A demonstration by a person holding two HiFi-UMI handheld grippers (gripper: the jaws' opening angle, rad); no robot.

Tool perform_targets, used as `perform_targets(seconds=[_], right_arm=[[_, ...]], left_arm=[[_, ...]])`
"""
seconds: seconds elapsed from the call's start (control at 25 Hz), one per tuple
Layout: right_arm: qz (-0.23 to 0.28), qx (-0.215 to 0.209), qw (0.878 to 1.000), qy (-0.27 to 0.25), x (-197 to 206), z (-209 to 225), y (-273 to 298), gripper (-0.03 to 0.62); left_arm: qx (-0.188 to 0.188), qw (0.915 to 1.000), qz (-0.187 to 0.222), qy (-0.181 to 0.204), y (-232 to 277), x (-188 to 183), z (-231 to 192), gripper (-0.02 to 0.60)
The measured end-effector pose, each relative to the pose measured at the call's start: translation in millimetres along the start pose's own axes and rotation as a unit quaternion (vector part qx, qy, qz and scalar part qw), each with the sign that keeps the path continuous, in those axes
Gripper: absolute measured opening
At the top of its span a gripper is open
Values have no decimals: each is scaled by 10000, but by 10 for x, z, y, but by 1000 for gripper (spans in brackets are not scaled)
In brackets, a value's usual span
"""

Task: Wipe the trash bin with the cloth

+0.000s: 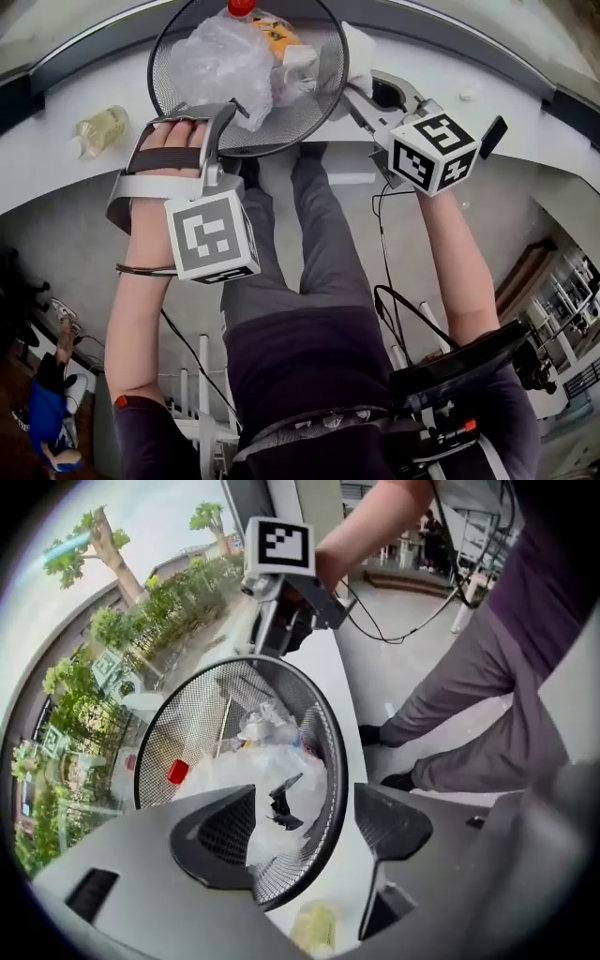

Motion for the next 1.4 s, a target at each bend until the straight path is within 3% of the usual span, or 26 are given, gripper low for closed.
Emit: perform_targets(seconds=[0.04, 0.12, 0.36, 0.56, 0.64, 0.84, 0.88, 0.92, 0.96, 1.04, 1.12, 1.2, 1.24, 1.32, 1.4], right_arm=[[90, 96, 9999, -64, -84, 81, 0, 75], [128, 174, 9993, -298, -178, 187, 25, 75], [-279, -179, 9950, -937, 55, -115, 150, 75], [-291, -431, 9966, -637, 307, -421, 160, 75], [-363, -615, 9947, -740, 385, -527, 171, 75], [-312, -798, 9955, -416, 501, -626, 231, 75], [-265, -805, 9957, -363, 485, -610, 225, 75], [-203, -785, 9962, -309, 458, -568, 202, 75], [-113, -730, 9970, -236, 416, -503, 166, 75], [139, -513, 9986, -66, 292, -323, 74, 77], [361, -240, 9991, -35, 135, -142, 0, 77], [470, -64, 9987, -169, -20, -36, -8, 75], [478, -43, 9985, -260, -81, -18, 16, 75], [431, -91, 9983, -374, -127, -40, 74, 77], [389, -187, 9987, -259, -63, -87, 79, 77]], left_arm=[[12, 9999, 66, -119, 14, -21, -14, 324], [125, 9986, 281, -427, 23, -110, -10, 228], [-10, 9973, 364, -631, 15, -210, 41, 159], [-26, 9940, 276, -1058, 38, -422, 95, 107], [-114, 9911, 281, -1299, 63, -502, 85, 104], [-64, 9860, 606, -1552, 68, -630, 113, 100], [79, 9858, 702, -1520, 39, -651, 142, 180], [259, 9858, 745, -1481, 5, -666, 176, 335], [417, 9865, 714, -1411, -25, -661, 203, 422], [510, 9917, 446, -1093, -35, -565, 213, 422], [408, 9968, 50, -684, 32, -392, 180, 422], [246, 9982, -151, -526, 75, -252, 113, 419], [165, 9979, -148, -615, 76, -217, 66, 377], [138, 9953, -69, -960, 58, -214, 18, 224], [313, 9919, -7, -1228, 47, -268, 85, 147]])
Point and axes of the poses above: the fingertips, and each gripper's own axes: y forward along the fingers, z to its right, x out of its underside, the point moved 1 cm from there along -y, backward along the fingers, and after that the axes turned 9 degrees about -y, right-handed, at the moved point
